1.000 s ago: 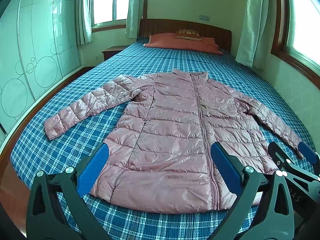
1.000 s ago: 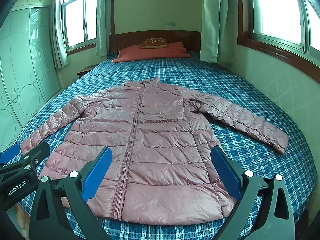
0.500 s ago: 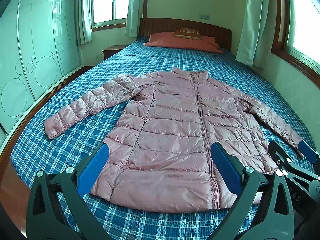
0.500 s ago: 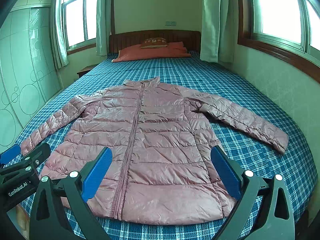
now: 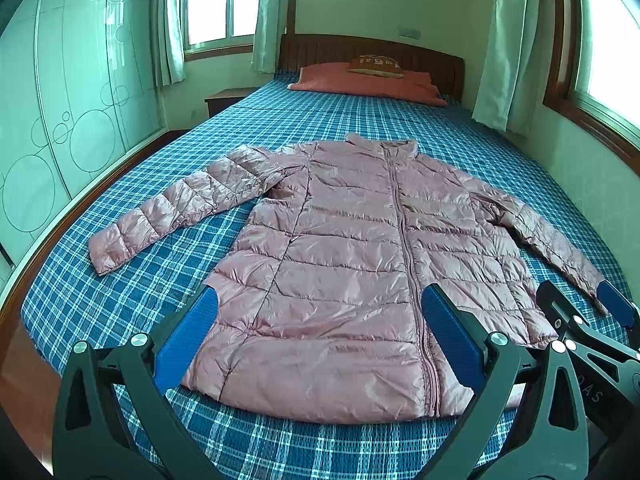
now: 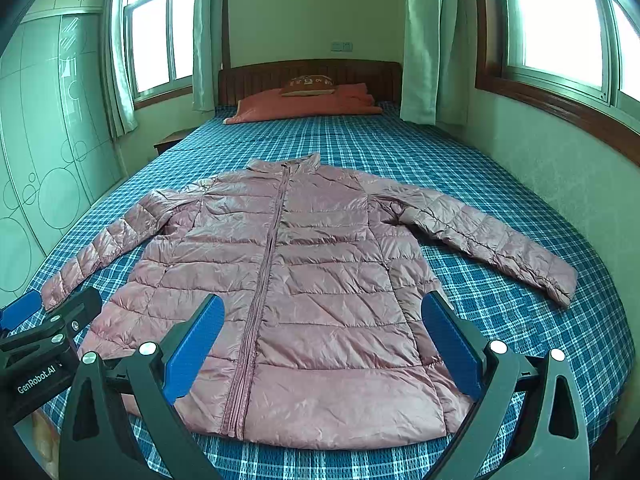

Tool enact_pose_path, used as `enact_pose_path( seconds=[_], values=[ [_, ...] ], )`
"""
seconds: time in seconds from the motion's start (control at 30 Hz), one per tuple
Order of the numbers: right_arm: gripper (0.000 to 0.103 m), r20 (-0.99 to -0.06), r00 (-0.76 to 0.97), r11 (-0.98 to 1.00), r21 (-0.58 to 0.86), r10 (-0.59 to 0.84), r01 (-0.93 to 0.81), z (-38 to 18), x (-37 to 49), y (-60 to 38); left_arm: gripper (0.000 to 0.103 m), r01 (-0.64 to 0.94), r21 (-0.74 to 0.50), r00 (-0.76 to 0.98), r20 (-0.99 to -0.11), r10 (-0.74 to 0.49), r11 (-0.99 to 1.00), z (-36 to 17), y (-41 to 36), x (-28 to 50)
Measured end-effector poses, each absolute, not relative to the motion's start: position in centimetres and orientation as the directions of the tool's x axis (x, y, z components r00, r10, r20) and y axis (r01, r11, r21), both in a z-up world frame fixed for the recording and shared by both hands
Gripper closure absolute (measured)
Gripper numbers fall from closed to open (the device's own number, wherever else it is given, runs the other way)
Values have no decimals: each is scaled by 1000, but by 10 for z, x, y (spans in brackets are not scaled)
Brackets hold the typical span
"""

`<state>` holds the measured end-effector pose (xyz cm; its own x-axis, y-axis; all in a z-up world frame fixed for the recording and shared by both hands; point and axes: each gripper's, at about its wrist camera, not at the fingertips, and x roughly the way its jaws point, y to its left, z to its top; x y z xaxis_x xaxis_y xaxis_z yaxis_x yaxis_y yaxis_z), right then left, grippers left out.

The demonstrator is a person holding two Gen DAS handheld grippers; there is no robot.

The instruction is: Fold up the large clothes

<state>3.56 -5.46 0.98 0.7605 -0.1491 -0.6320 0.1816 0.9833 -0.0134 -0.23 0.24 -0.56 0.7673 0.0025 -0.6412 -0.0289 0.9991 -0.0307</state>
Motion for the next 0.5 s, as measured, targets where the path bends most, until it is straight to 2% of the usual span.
enact_pose_path(
  seconds=[0.5],
  values=[
    [5,-633,760,983,-14,-149,182,11,35,-54,2,-28,-31,767,-642,2,999,-6,3,-2]
  ],
)
